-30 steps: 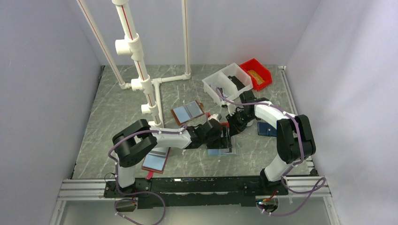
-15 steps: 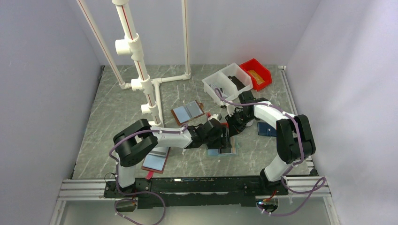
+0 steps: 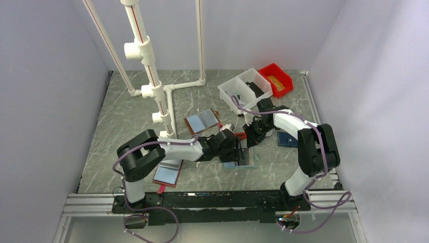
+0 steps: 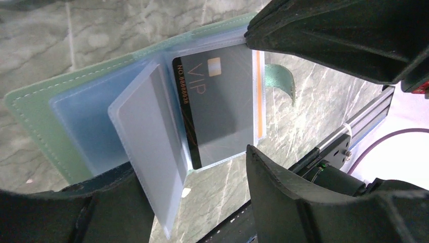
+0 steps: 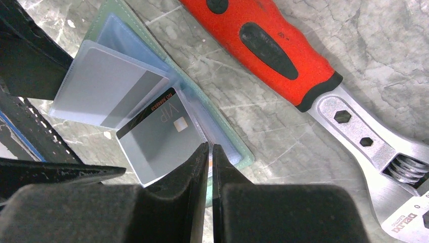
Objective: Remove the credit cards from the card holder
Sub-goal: Remove the credit card from the card holder.
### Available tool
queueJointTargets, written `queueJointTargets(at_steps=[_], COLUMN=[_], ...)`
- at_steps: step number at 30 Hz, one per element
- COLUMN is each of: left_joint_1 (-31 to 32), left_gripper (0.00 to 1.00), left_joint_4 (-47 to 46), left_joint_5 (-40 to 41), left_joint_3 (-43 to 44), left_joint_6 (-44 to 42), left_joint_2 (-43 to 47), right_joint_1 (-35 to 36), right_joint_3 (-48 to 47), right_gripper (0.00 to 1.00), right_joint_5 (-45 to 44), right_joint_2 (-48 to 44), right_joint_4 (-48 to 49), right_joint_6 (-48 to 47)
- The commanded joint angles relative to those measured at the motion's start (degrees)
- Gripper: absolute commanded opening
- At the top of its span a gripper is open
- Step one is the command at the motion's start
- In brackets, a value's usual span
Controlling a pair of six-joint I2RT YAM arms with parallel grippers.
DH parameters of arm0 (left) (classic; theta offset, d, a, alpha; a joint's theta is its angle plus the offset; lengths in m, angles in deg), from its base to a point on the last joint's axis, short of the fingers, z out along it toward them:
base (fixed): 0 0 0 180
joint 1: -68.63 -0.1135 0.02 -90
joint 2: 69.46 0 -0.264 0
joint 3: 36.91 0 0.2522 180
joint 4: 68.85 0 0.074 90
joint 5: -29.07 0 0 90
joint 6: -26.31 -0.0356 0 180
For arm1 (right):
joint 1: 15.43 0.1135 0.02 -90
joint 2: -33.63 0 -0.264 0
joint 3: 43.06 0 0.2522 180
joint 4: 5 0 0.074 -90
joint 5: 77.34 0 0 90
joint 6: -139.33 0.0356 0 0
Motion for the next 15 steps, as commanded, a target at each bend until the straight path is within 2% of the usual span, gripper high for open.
queueJointTargets(at_steps=[1, 3, 8, 11, 14, 15], left_joint_1=[-0.6, -0.8, -1.1, -1.4, -1.4, -1.4], left_gripper=[0.63, 0.61, 0.47, 0.31, 0.0, 0.0], left_joint_4=[1.0, 1.0, 0.1, -0.4, -1.2, -2.8], left_joint_5=[2.7, 2.7, 2.6, 2.5, 2.6, 2.4], left_joint_3=[-1.6, -2.3, -4.4, -5.3, -6.3, -6.9], left_joint_6=[0.9, 1.2, 1.8, 2.2, 2.4, 2.2], left_joint_2=[3.7, 4.5, 5.9, 6.4, 7.1, 7.5], right_joint_1=[0.1, 0.0, -0.1, -0.2, -0.2, -0.3], right_joint_3=[-0.9, -0.9, -0.9, -0.9, -0.9, -1.0], right_gripper=[0.1, 0.1, 0.11, 0.11, 0.11, 0.11], right_joint_5=[-0.1, 0.1, 0.3, 0.5, 0.5, 0.7], right_joint_2=[-0.2, -0.3, -0.5, -0.6, -0.9, -1.1], right_joint_4=[-0.1, -0.1, -0.2, -0.2, -0.3, -0.5], right_joint_6=[0.3, 0.2, 0.1, 0.0, -0.1, -0.2])
